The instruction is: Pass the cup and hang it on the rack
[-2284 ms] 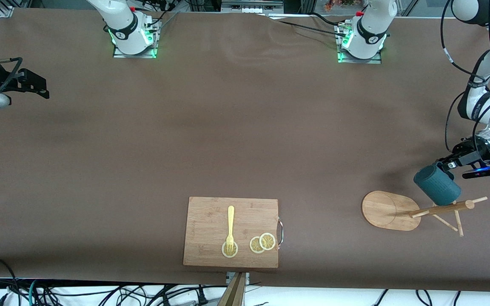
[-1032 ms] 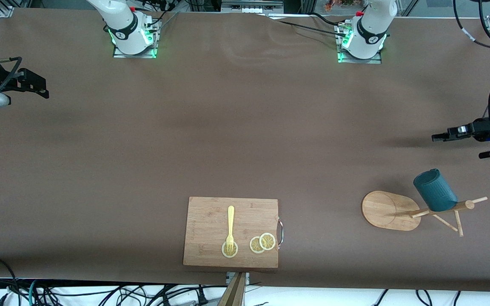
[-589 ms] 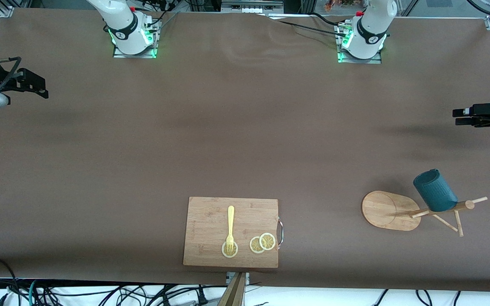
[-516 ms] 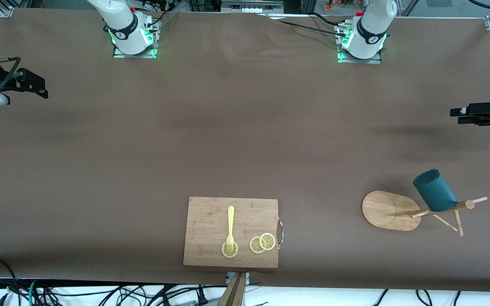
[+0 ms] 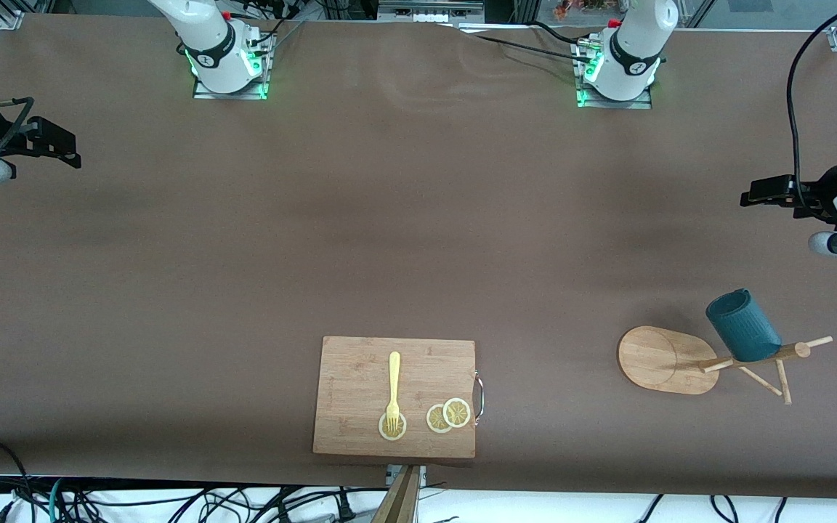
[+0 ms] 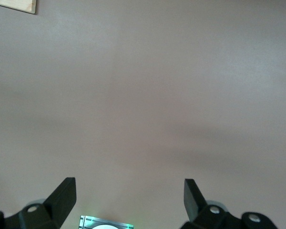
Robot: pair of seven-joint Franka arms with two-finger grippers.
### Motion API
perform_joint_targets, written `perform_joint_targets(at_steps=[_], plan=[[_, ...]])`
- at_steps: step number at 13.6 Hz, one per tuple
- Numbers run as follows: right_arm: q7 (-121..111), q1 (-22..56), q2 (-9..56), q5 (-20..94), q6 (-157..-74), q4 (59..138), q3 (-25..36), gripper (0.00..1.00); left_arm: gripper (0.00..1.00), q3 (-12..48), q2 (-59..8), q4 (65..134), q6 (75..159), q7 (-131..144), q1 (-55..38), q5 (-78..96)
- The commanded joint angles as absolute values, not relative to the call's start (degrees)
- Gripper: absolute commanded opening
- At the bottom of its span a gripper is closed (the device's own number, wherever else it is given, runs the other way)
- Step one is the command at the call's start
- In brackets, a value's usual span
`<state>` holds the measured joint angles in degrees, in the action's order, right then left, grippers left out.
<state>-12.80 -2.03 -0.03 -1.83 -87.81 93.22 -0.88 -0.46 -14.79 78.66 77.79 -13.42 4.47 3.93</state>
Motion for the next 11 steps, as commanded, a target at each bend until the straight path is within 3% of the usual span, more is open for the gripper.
perform_joint_targets(at_steps=[1, 4, 11], plan=[[-12.3, -2.7, -0.7, -1.1, -86.7, 92.8, -1.4, 1.0, 1.0, -0.6, -14.8, 75.1, 77.7, -13.4, 4.7, 2.3], [-12.3, -2.7, -0.7, -1.1, -86.7, 92.8, -1.3, 1.0, 1.0, -0.6, -10.6, 74.2, 77.5, -12.6, 3.6, -1.2], [-12.2, -2.7, -0.7, -1.1, -86.7, 92.8, -1.3, 1.0, 1.0, 0.7, -5.5, 82.3, 77.4, -3.2, 2.0, 0.6]])
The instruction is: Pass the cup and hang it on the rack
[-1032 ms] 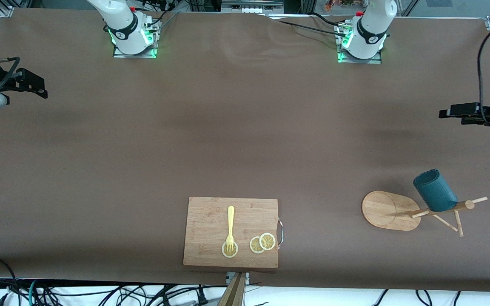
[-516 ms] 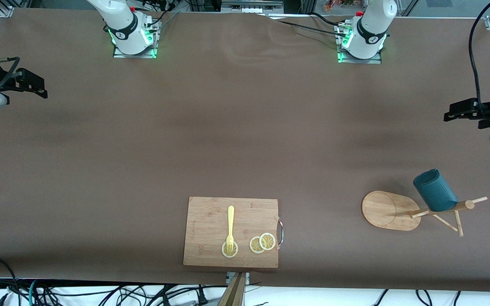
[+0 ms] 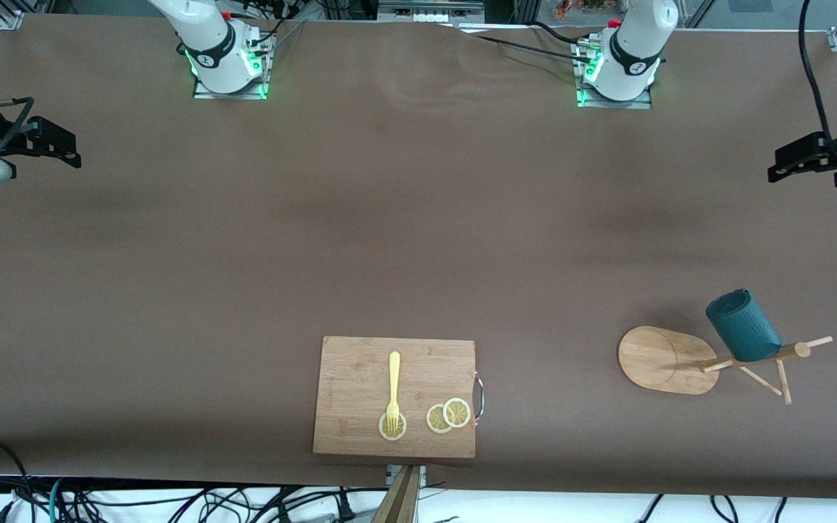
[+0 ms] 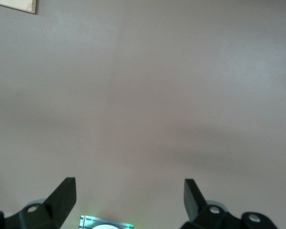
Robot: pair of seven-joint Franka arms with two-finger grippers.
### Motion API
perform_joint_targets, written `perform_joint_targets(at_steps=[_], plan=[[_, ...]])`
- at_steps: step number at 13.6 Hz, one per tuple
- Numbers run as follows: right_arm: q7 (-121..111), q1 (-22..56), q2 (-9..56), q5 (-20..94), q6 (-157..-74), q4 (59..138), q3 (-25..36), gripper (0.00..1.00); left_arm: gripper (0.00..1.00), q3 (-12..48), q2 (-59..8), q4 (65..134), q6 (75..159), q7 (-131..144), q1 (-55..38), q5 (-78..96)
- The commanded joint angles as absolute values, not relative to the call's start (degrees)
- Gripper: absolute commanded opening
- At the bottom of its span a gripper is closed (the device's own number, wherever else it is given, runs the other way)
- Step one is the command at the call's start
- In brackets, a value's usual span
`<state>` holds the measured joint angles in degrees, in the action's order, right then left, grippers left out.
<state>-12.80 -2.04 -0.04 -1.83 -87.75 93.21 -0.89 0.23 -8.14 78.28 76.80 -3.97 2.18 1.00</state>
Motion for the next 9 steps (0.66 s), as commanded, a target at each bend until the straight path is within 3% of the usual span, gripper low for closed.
perform_joint_targets(at_steps=[1, 9], plan=[[-12.2, -2.7, -0.7, -1.1, -86.7, 92.8, -1.3, 1.0, 1.0, 0.7, -5.5, 82.1, 77.4, -3.2, 1.8, 0.7], [-12.2, -2.7, -0.7, -1.1, -86.7, 92.8, -1.3, 1.0, 1.0, 1.3, -7.8, 79.9, 77.3, -2.5, 0.9, 0.1]])
